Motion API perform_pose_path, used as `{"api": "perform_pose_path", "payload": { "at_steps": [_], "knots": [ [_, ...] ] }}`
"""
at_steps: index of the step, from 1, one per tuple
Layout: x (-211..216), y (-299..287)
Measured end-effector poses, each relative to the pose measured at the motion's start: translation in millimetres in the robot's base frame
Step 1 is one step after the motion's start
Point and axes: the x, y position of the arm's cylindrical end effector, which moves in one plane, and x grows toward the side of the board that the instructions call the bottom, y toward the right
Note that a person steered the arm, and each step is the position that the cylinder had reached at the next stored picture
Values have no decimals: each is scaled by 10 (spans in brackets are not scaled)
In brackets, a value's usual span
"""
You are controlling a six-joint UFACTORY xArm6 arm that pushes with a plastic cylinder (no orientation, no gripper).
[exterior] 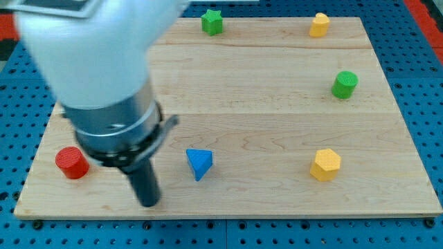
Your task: Move the red circle slighlty up and right
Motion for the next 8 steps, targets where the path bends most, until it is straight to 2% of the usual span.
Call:
{"api": "perform_pose_path", "payload": {
  "at_steps": [1, 2, 3, 4, 6, 8],
  "knots": [
    [-175, -613],
    [-426, -906],
    [-579, -947],
    [-457, -944],
    [-470, -1718],
    [-1009, -1240]
  ]
}}
